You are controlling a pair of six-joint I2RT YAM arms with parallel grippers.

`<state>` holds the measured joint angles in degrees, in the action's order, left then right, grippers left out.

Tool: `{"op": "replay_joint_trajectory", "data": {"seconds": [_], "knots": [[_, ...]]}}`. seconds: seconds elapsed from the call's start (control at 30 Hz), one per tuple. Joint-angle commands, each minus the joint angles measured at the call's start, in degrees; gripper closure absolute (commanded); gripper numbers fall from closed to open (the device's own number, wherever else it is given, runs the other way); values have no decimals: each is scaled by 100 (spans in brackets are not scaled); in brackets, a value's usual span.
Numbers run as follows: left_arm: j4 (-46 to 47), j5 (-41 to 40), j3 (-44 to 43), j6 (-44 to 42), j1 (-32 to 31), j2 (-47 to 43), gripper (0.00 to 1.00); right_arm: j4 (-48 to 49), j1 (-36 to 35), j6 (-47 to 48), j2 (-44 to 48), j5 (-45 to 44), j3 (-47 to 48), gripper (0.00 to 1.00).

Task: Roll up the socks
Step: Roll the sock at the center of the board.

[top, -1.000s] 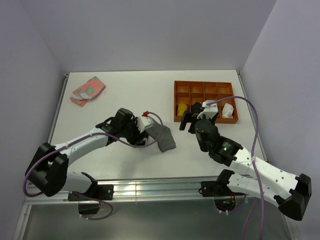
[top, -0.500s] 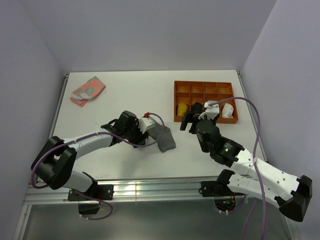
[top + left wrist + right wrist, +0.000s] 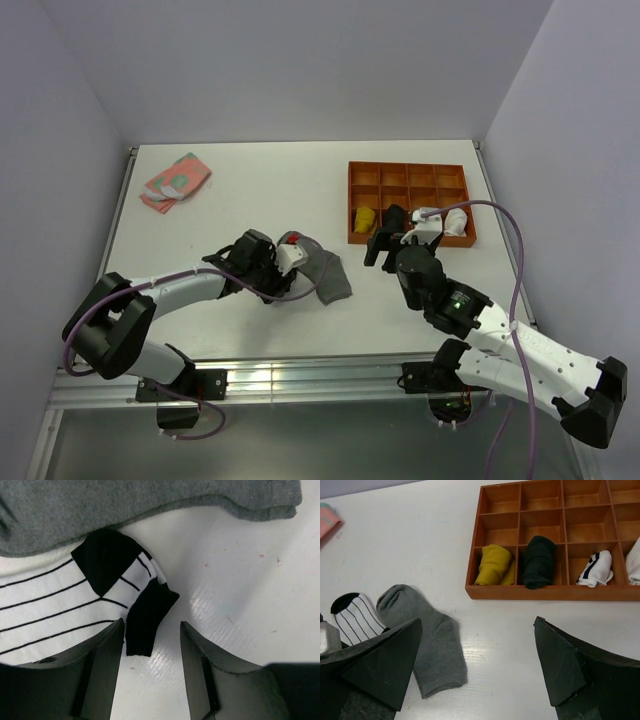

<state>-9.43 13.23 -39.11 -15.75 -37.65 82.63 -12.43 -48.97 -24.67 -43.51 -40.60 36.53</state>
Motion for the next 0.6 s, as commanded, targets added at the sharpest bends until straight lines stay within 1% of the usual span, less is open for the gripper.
{"op": "replay_joint_trajectory", "data": {"seconds": [0.0,0.13,0.4,0.57], "knots": [[38,-128,62,-174,-32,-142,46,3,1,-135,114,-176,-58,0],[73,-189,97,-288,-32,-151,45,21,2,-161,132,-185,-111,0],[266,-295,114,-280,-32,113,47,21,-7,-170,193,-194,-164,0],[380,-286,211,-209,-32,245,51,56,-7,-144,316,-185,-234,0]]}}
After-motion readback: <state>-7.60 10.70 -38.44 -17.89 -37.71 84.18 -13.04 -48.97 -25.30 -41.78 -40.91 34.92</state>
